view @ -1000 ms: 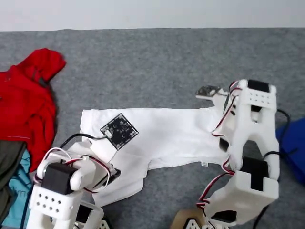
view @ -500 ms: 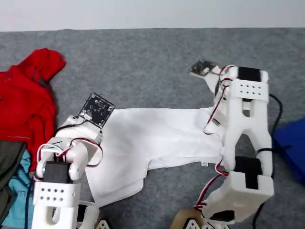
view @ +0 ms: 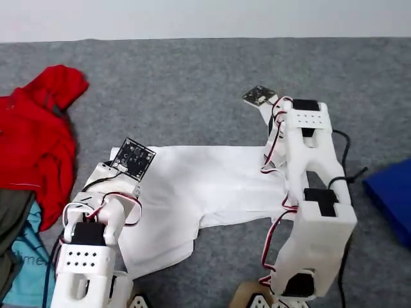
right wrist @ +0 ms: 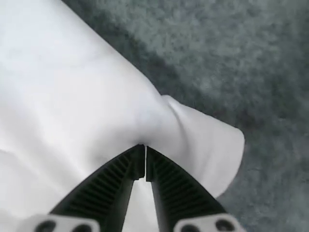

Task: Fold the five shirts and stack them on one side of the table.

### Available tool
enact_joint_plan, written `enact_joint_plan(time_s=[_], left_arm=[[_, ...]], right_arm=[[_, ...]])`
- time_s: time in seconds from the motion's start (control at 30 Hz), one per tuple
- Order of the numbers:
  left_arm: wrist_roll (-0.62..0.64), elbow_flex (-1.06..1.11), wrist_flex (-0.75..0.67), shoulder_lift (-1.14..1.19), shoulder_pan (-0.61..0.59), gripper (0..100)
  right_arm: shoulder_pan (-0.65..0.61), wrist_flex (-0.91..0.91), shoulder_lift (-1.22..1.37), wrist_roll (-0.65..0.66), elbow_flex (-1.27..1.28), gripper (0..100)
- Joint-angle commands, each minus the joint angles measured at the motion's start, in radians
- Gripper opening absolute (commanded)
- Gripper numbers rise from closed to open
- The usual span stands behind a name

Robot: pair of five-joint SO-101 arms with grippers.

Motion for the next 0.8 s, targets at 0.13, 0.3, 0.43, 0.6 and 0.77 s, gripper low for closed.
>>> enact_joint_plan(time_s=[0.13,0.3,0.43,0.6,0.77], left_arm=[[0.057,-0.125,0.051,0.002,-0.034,0],[0.061,-0.288,0.166,0.155,-0.031,0],[0.061,-0.401,0.201,0.382,-0.031,0],[0.061,-0.598,0.278,0.718,-0.034,0],[0.098,-0.866,0.459,1.060,-0.037,0]], right_arm=[[-0.007,0.004,-0.013,-0.069,-0.051,1.0],[-0.007,0.033,-0.013,-0.091,-0.051,1.0],[-0.007,0.053,-0.015,-0.091,-0.051,1.0],[-0.002,0.053,-0.015,-0.091,-0.051,1.0],[-0.002,0.042,-0.013,-0.091,-0.051,1.0]])
